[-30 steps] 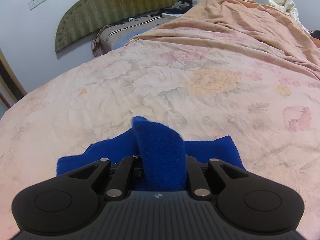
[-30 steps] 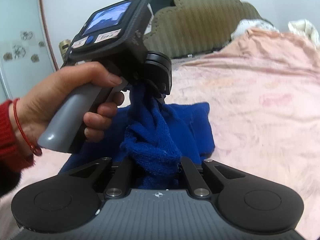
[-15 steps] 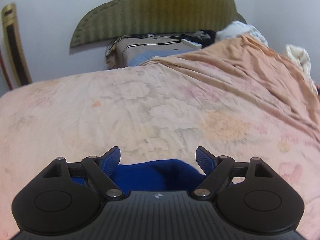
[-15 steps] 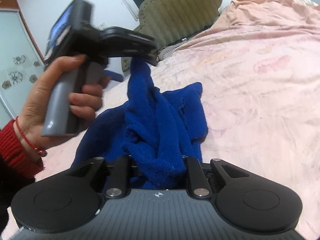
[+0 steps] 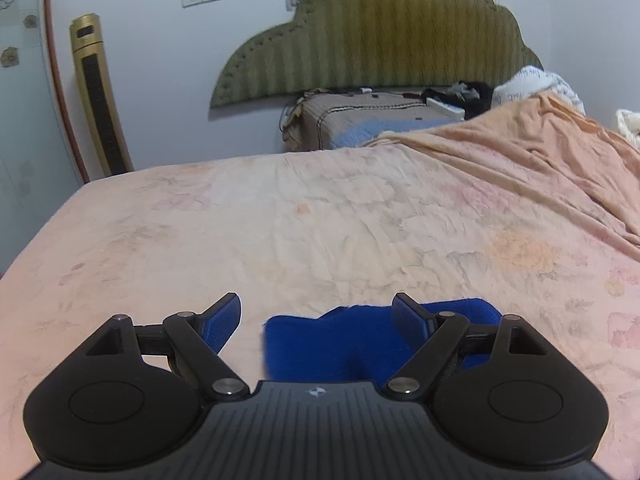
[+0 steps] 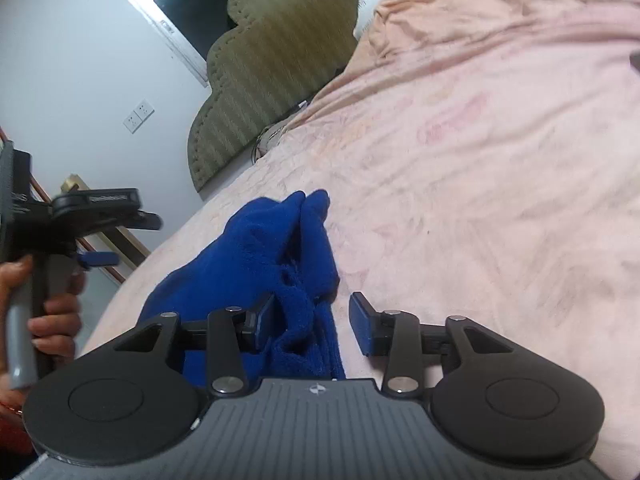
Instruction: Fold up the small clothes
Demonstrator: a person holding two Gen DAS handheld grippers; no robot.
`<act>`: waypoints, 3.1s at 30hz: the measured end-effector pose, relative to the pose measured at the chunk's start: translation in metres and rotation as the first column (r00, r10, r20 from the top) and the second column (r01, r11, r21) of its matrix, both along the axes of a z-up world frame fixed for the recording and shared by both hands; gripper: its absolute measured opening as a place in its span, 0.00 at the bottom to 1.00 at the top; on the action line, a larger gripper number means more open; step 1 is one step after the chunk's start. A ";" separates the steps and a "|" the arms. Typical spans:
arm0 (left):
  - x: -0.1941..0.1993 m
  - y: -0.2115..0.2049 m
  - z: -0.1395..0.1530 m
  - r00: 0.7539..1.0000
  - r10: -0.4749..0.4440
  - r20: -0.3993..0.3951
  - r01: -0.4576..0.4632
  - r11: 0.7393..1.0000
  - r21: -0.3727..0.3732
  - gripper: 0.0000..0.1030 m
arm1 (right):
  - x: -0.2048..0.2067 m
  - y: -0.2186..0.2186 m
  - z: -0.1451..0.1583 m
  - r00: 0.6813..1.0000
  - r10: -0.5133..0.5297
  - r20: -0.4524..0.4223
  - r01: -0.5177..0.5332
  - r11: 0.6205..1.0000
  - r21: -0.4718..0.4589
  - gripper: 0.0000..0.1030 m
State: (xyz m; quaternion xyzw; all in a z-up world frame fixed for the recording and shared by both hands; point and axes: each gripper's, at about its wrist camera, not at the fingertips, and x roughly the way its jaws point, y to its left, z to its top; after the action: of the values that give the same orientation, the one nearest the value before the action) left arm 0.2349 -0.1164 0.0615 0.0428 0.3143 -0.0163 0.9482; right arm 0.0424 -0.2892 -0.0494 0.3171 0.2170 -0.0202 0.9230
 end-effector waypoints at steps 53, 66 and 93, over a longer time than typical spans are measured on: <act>-0.133 0.088 -0.061 0.943 -0.270 -0.192 0.207 0.932 -0.297 0.20 | 0.021 0.014 0.004 0.926 0.367 -0.088 -0.344 0.917 0.199 0.29; -0.160 0.050 -0.073 0.974 -0.181 -0.136 0.189 0.981 0.049 0.72 | 0.000 0.075 0.044 0.939 0.312 -0.144 -0.341 0.893 -0.294 0.36; -0.182 0.052 -0.080 0.989 -0.123 -0.084 0.128 0.990 0.051 0.80 | -0.026 0.115 0.030 0.952 0.236 -0.196 -0.305 0.792 -0.530 0.54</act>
State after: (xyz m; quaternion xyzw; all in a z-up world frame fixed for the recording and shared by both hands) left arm 0.0530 -0.0647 -0.0189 0.0887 0.3494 -0.0688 0.9302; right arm 0.0162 -0.1739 -0.0197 0.0001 0.2996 0.0312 0.9536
